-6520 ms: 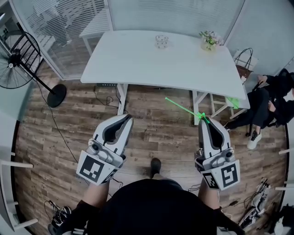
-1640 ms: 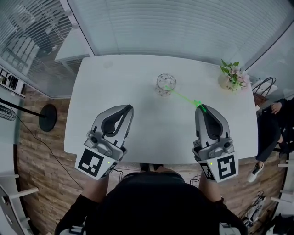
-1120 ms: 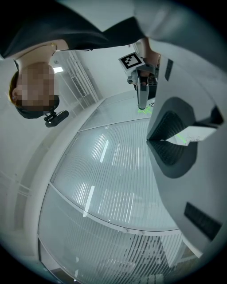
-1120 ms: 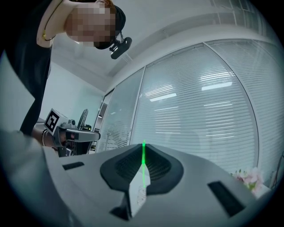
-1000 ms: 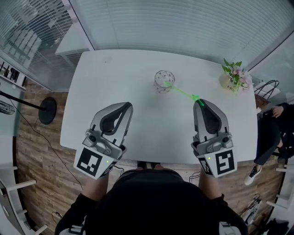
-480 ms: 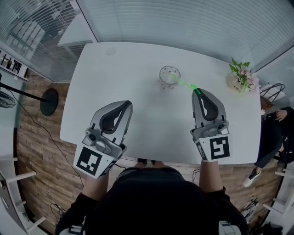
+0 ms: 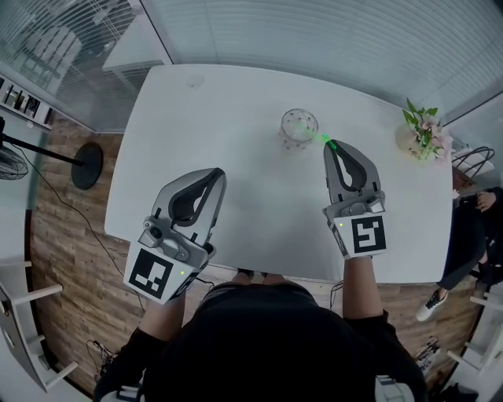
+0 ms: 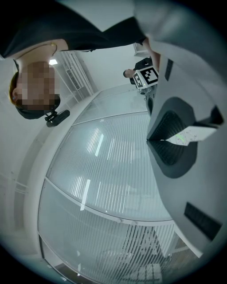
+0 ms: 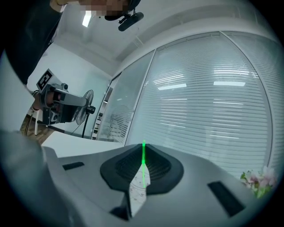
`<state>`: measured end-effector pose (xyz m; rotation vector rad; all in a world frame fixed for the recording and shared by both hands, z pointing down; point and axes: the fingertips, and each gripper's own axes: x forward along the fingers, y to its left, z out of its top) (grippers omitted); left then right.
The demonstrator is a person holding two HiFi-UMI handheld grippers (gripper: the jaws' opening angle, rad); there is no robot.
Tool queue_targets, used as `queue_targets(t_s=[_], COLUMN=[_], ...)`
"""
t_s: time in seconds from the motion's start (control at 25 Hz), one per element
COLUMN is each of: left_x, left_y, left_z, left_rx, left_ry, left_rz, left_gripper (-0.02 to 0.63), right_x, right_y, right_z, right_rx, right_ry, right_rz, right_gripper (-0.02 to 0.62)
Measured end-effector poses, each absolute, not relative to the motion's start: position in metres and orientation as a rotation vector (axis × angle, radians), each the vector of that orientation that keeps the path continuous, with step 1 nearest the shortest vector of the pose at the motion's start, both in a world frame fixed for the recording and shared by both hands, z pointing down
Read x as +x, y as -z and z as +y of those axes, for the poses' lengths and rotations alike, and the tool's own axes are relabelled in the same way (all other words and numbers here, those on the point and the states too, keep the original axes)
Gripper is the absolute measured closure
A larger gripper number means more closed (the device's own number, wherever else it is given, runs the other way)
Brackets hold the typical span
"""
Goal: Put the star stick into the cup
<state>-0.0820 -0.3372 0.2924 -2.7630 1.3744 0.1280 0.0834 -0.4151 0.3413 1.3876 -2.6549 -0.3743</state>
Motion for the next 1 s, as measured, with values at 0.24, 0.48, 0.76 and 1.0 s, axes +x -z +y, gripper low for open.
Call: queue_targets(t_s=[0.24, 0.48, 0.76, 1.0], left_x=[-0.083, -0.085, -0.088, -0.087], left_y=[-0.294, -0.294, -0.296, -0.296], left_z=[-0.338, -0.338, -0.337, -0.335], left_rx=[-2.764, -2.755, -2.751, -2.746], left_ry=[-0.121, -0.113, -0.113, -0.121], left_rz=[1.375, 1.391, 1.402, 1.406], left_gripper=[0.592, 0.592, 0.592, 0.592], right_x=[0.078, 0.076, 0.074, 0.077], right_y=[-0.35, -0.36, -0.361, -0.366], right_z=[-0.422, -0.428, -0.43, -0.425], right_rx=[1.361, 1.343, 1.34, 1.353], right_ry=[0.391, 0.385, 0.402, 0.392], right_rz=[-2.642, -2.63, -2.631, -2.6], right_gripper=[0.574, 0.574, 0.572, 0.572])
